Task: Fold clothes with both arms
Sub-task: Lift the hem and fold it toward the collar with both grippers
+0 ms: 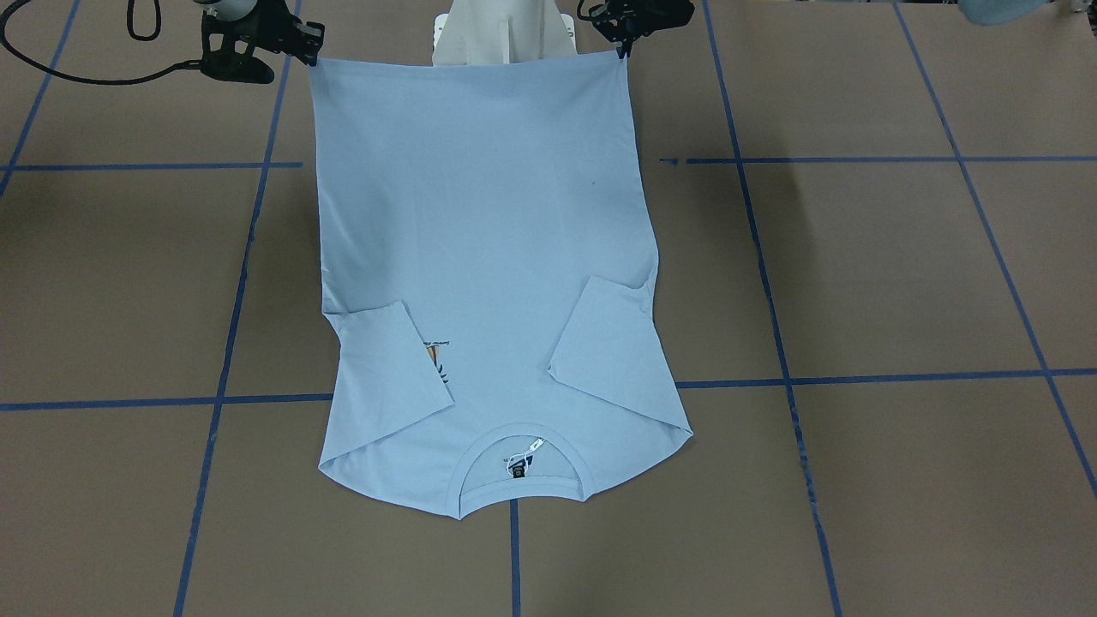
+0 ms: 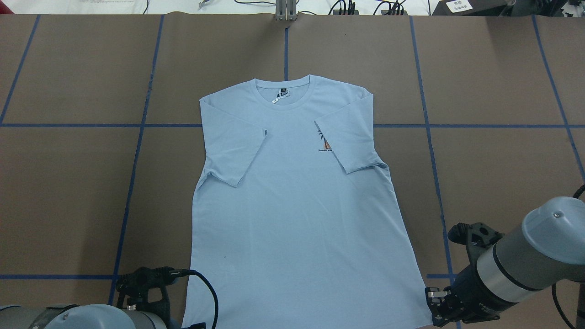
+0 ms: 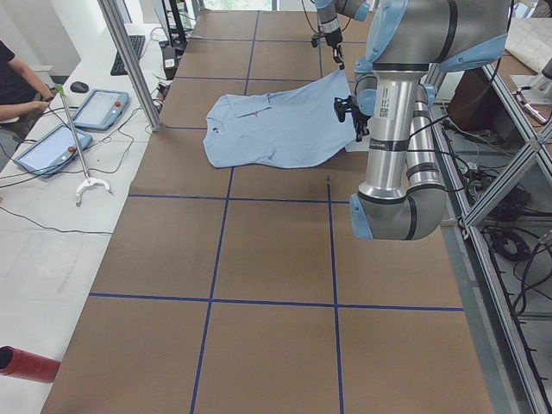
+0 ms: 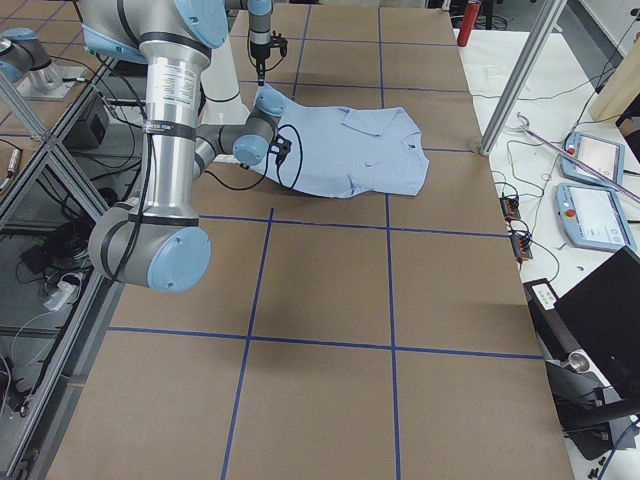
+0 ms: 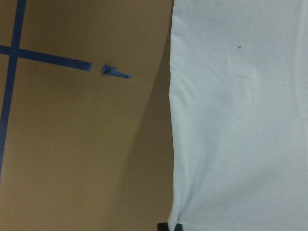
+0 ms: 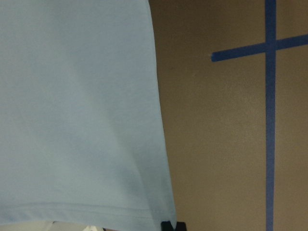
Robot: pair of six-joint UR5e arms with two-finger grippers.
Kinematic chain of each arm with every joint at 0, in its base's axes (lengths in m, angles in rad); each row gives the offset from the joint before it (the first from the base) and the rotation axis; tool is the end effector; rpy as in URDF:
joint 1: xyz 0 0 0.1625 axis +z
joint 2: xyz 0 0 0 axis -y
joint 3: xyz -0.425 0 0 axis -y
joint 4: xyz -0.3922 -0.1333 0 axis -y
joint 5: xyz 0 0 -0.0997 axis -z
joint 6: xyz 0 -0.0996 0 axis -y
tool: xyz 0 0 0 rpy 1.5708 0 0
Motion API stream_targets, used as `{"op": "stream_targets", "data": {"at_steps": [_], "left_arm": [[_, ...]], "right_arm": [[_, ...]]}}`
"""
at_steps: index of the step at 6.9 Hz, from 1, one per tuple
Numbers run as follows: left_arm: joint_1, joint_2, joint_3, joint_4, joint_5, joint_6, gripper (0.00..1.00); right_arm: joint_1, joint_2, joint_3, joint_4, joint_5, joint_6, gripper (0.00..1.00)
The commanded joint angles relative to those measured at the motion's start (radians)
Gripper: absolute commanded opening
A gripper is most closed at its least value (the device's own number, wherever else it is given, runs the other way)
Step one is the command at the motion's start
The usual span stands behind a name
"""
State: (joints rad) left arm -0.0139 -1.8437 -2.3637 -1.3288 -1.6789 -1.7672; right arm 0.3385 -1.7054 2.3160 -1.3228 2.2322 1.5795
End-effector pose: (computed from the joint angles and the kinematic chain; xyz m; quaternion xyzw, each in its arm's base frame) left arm 0.4429 -0.1287 0.2226 -0.0857 0.3936 -0.0745 0.9122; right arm -0.3429 -0.1972 0.3347 -0.2266 -0.4368 0.0154 0.8704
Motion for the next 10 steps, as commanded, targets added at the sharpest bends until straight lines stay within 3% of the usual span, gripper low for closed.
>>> {"op": "stream_targets", "data": {"at_steps": [1, 4, 7, 10], "left_arm": [[-0.069, -0.026, 0.004, -0.001, -0.012, 0.023, 0.0], [-0.265, -0.037, 0.035, -0.001, -0.039, 0.181, 0.0], [-0.453, -0.127, 0.264, -0.067, -0.05, 0.32, 0.0], [-0.605, -0.202, 0.366, -0.081, -0.068, 0.446, 0.0]], "right_arm": [[0.095, 0.058, -0.035, 0.005, -0.018, -0.016, 0.0], [0.265, 0.269, -0.2, 0.008, -0.066, -0.065, 0.0], [0.439, 0.47, -0.45, 0.008, -0.072, -0.208, 0.0], [0.528, 0.604, -0.634, 0.008, -0.068, -0.263, 0.0]]}}
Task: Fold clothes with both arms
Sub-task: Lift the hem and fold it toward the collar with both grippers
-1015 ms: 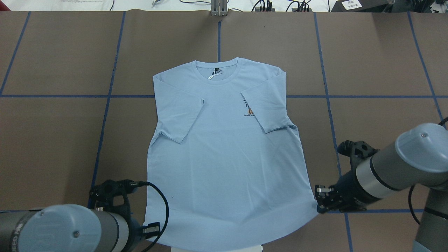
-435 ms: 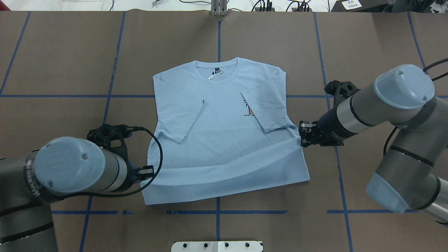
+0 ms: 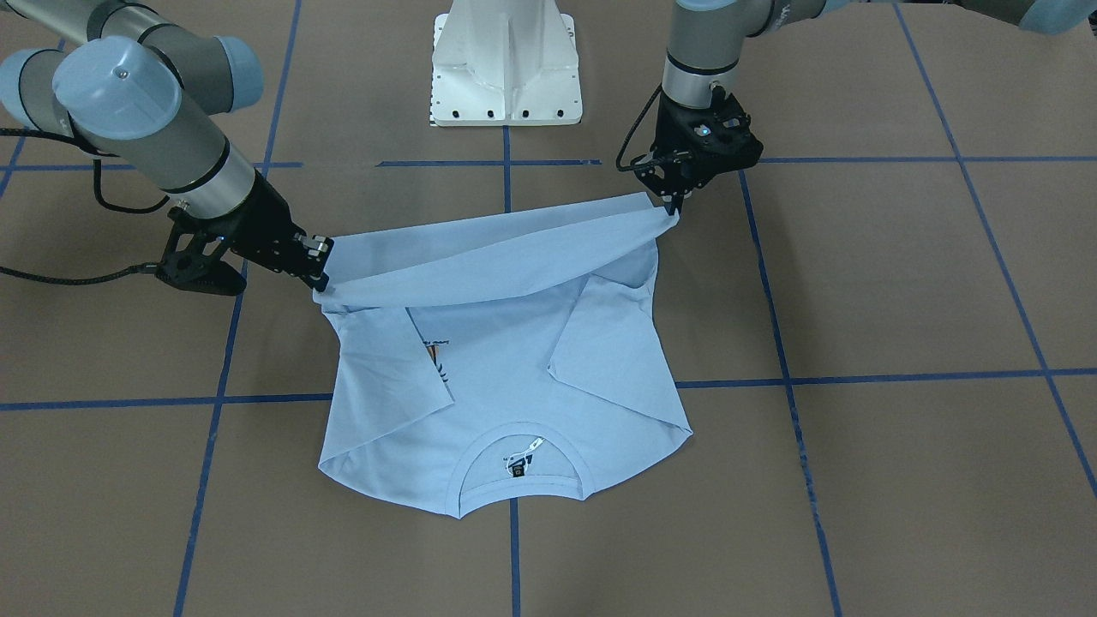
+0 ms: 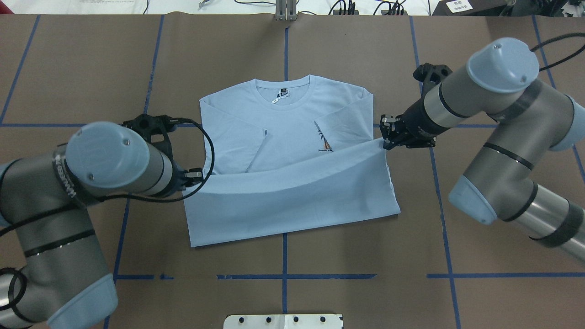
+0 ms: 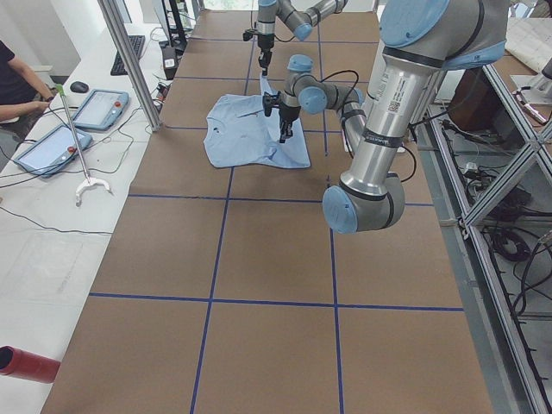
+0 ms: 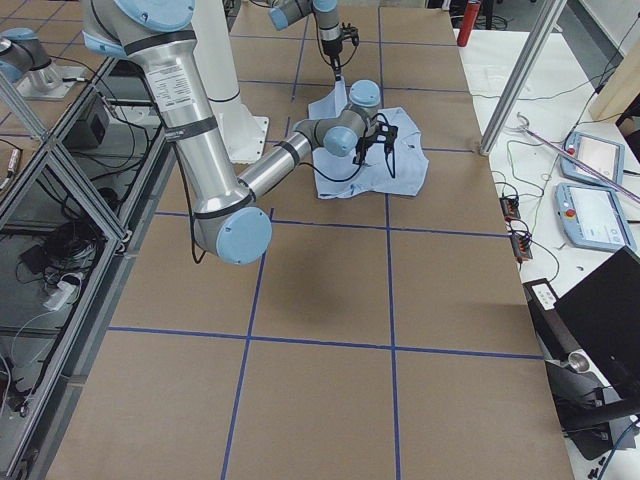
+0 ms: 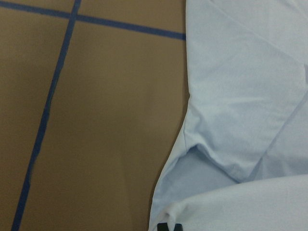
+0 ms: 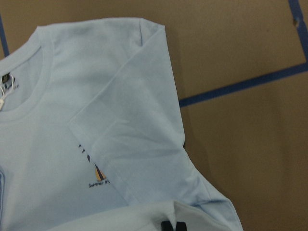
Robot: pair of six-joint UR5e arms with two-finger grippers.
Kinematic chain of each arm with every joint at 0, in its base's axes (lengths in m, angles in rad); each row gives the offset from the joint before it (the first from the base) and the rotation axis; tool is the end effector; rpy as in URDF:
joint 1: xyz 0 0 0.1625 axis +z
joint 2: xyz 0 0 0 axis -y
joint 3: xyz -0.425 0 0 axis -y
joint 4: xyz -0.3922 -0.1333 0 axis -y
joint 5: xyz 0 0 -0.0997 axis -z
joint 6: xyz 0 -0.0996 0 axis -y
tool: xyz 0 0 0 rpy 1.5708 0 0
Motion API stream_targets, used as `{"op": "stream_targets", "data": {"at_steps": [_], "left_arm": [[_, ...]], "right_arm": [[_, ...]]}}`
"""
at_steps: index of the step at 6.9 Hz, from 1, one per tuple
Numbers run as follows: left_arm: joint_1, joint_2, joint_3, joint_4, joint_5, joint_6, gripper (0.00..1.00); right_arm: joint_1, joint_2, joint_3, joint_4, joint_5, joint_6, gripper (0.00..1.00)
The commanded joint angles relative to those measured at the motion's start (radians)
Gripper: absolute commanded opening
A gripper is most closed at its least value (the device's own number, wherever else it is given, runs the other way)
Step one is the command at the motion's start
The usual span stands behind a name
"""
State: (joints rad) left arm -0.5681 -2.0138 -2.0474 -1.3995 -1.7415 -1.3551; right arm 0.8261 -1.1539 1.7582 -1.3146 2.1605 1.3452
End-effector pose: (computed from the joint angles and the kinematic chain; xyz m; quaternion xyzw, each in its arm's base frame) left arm 0.4092 -0.3993 0.2386 0.0658 0.3669 -0.1319 0.9185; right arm -0.3647 -0.5106 0.3066 -0.0281 -0.4777 0.1414 0.8666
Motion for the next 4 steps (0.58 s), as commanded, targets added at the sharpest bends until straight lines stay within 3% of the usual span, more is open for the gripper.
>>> {"op": "stream_targets", "data": {"at_steps": [1, 4], "left_arm": [[-0.077, -0.058, 0.132, -0.074, -0.007, 0.034, 0.0], [-0.153, -0.115, 0.376, -0.274, -0.006, 0.048, 0.0]], "right_arm": [[0.054, 0.112, -0.144, 0.0, 0.004, -0.032, 0.0], [0.096, 0.303, -0.413, 0.014, -0.002, -0.055, 0.0]]}}
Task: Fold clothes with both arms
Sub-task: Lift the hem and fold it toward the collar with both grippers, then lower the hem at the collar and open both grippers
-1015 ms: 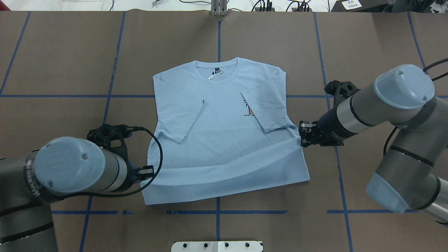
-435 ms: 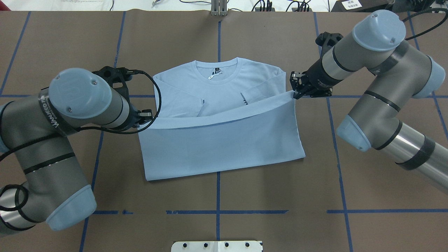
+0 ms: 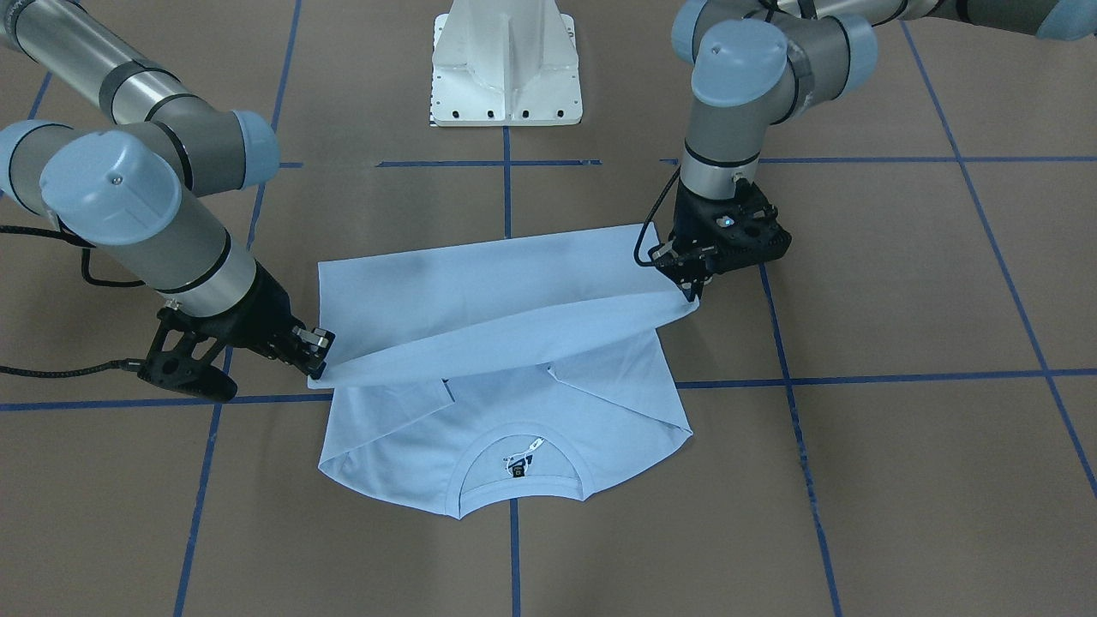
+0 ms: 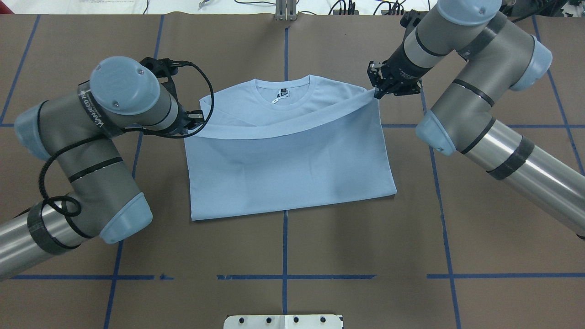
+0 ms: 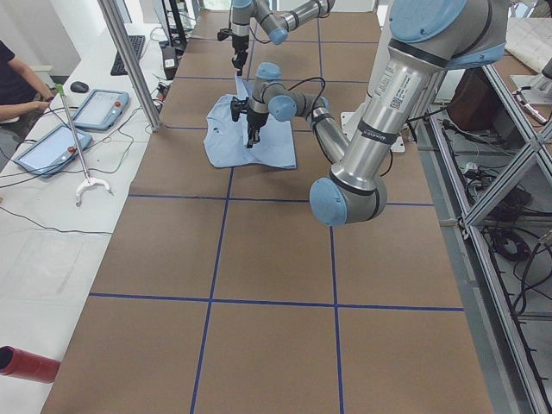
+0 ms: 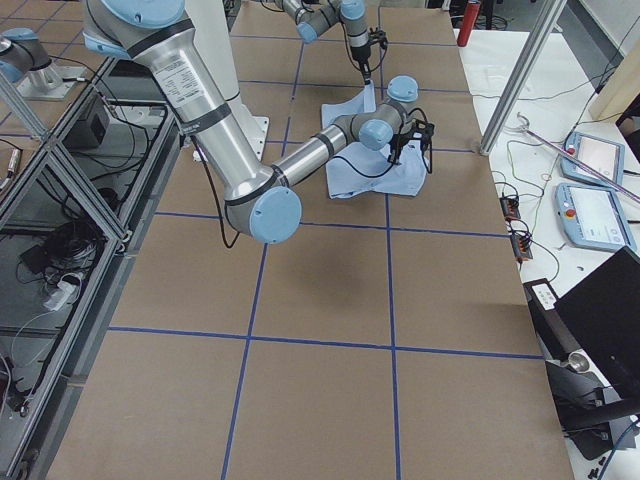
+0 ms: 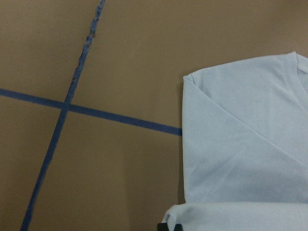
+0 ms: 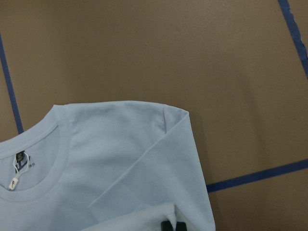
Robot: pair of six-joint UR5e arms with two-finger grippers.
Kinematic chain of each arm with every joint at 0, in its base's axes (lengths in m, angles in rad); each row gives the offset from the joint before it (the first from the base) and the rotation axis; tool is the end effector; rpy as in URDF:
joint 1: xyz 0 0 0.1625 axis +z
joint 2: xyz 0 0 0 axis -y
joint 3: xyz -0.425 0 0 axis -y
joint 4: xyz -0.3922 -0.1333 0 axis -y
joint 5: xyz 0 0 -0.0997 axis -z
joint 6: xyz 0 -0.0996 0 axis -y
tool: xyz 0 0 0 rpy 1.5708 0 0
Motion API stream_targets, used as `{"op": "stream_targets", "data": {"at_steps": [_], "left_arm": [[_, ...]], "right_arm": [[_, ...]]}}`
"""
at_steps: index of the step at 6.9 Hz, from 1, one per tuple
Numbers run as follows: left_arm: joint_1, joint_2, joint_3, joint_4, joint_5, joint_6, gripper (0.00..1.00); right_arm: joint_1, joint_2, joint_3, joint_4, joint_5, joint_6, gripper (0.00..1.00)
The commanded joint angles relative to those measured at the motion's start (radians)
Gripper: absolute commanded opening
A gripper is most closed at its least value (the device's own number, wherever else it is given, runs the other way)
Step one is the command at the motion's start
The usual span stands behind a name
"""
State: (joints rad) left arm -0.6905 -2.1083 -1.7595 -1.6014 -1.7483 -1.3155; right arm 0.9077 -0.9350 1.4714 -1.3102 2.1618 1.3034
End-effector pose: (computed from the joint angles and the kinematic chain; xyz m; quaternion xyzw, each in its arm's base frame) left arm 0.4279 -0.5036 0.2700 0.0943 0.3651 -0.1679 0.9108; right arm -0.3809 -0.6140 0.2905 -0.0176 -0.4577 0.1702 0.8725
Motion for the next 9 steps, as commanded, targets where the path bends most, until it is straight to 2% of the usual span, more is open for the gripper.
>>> {"op": "stream_targets", "data": {"at_steps": [1, 2, 3, 6, 9], "left_arm": [[-0.046, -0.022, 0.15, -0.136, 0.003, 0.012, 0.0], [-0.052, -0.03, 0.21, -0.196, 0.004, 0.012, 0.0], [-0.053, -0.053, 0.257, -0.216, 0.006, 0.012, 0.0], [-0.053, -0.102, 0.319, -0.236, 0.01, 0.007, 0.0], [-0.073, -0.125, 0.36, -0.253, 0.01, 0.007, 0.0]], "right_arm": [[0.016, 0.096, -0.237, 0.151, -0.008, -0.016, 0.0], [0.019, 0.1, -0.317, 0.213, -0.011, -0.016, 0.0], [0.02, 0.1, -0.327, 0.215, -0.011, -0.018, 0.0], [0.025, 0.108, -0.333, 0.216, -0.014, -0.018, 0.0], [0.025, 0.151, -0.39, 0.216, -0.048, -0.018, 0.0]]}}
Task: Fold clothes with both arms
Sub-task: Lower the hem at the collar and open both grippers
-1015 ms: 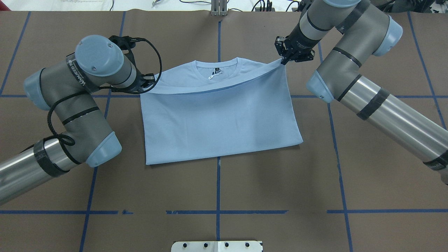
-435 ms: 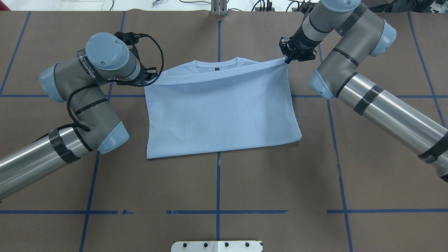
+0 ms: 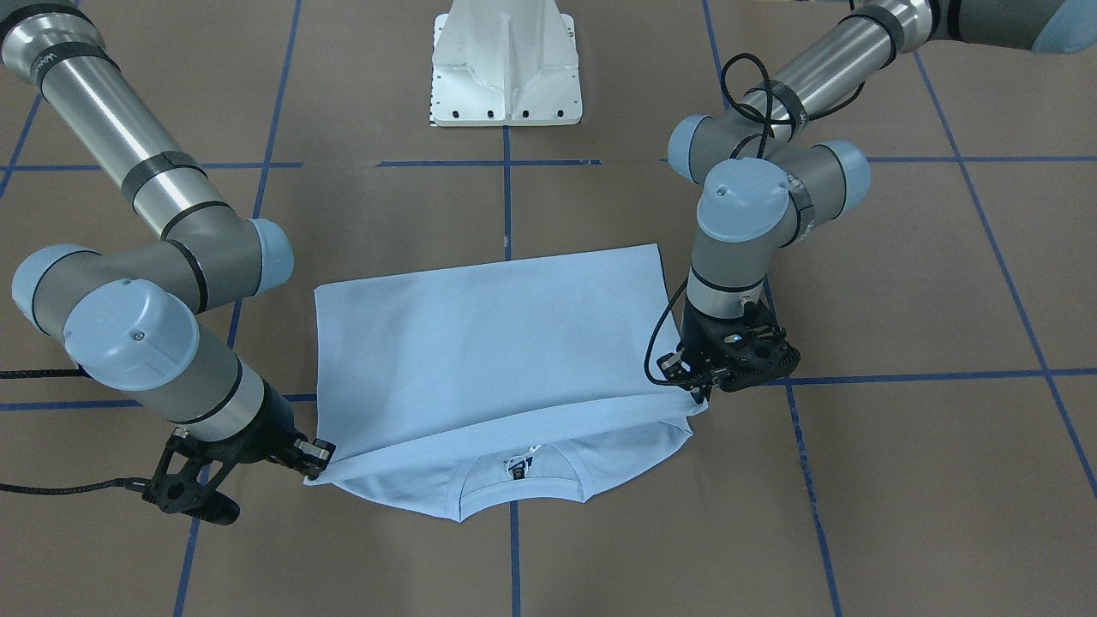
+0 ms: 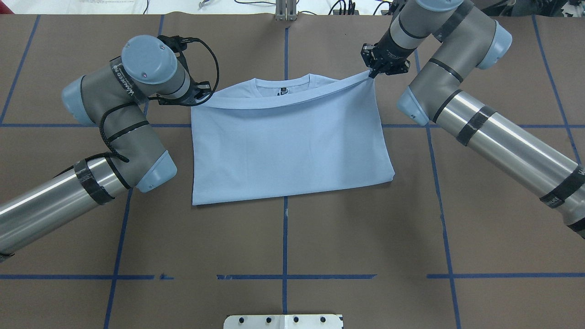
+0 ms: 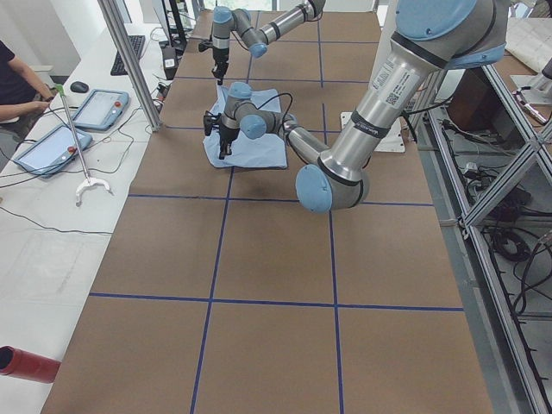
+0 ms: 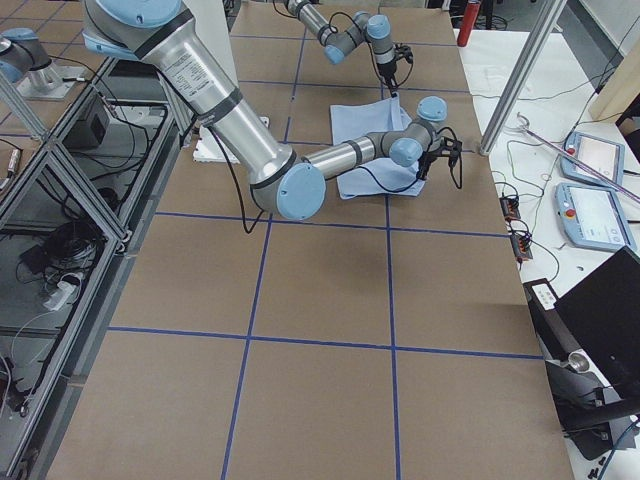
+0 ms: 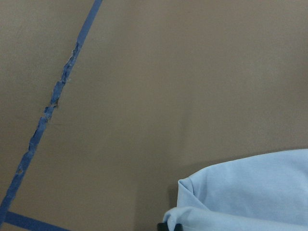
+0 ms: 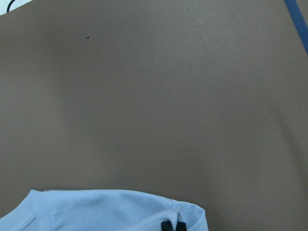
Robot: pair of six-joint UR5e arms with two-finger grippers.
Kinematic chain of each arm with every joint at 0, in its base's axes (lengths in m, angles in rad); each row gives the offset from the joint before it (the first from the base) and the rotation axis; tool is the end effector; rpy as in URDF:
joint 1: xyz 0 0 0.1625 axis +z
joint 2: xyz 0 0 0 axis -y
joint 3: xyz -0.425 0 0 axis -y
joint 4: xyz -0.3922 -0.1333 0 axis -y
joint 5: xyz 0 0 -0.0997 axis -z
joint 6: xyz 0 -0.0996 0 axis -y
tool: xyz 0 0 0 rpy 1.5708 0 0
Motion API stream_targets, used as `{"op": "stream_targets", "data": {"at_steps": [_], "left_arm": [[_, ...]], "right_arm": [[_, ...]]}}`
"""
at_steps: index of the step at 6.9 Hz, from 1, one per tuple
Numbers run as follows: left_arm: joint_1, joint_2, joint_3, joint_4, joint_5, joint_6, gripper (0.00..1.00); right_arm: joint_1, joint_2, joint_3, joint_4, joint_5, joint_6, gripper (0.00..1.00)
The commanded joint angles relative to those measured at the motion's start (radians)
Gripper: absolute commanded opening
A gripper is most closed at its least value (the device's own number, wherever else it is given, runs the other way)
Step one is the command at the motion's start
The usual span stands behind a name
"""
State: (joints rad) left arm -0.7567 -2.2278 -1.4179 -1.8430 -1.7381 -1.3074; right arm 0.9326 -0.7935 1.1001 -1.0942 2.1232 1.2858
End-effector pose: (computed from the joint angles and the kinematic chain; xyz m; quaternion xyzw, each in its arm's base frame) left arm 0.4601 -0.5949 0.3098 0.1166 0.3669 -0.1945 0.9022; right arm -0.4130 -0.6928 0.3368 0.0032 -0.4454 0.1843 0.8762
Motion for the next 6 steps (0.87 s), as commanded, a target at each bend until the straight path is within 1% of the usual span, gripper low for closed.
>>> {"op": "stream_targets", "data": {"at_steps": [1, 2, 5, 6], "left_arm": [[-0.013, -0.007, 0.046, -0.051, 0.002, 0.002, 0.0], [-0.015, -0.01, 0.066, -0.071, 0.0, 0.002, 0.0], [-0.015, -0.024, 0.066, -0.073, -0.001, -0.003, 0.0], [-0.015, -0.027, 0.065, -0.071, -0.001, -0.004, 0.03]], "right_arm": [[0.0, 0.01, -0.022, 0.002, -0.012, 0.0, 0.0], [-0.003, 0.01, -0.023, 0.002, -0.022, 0.0, 0.0], [-0.009, 0.019, -0.019, 0.005, -0.023, 0.0, 0.0], [-0.014, 0.014, -0.017, 0.026, -0.025, -0.003, 0.0]]}}
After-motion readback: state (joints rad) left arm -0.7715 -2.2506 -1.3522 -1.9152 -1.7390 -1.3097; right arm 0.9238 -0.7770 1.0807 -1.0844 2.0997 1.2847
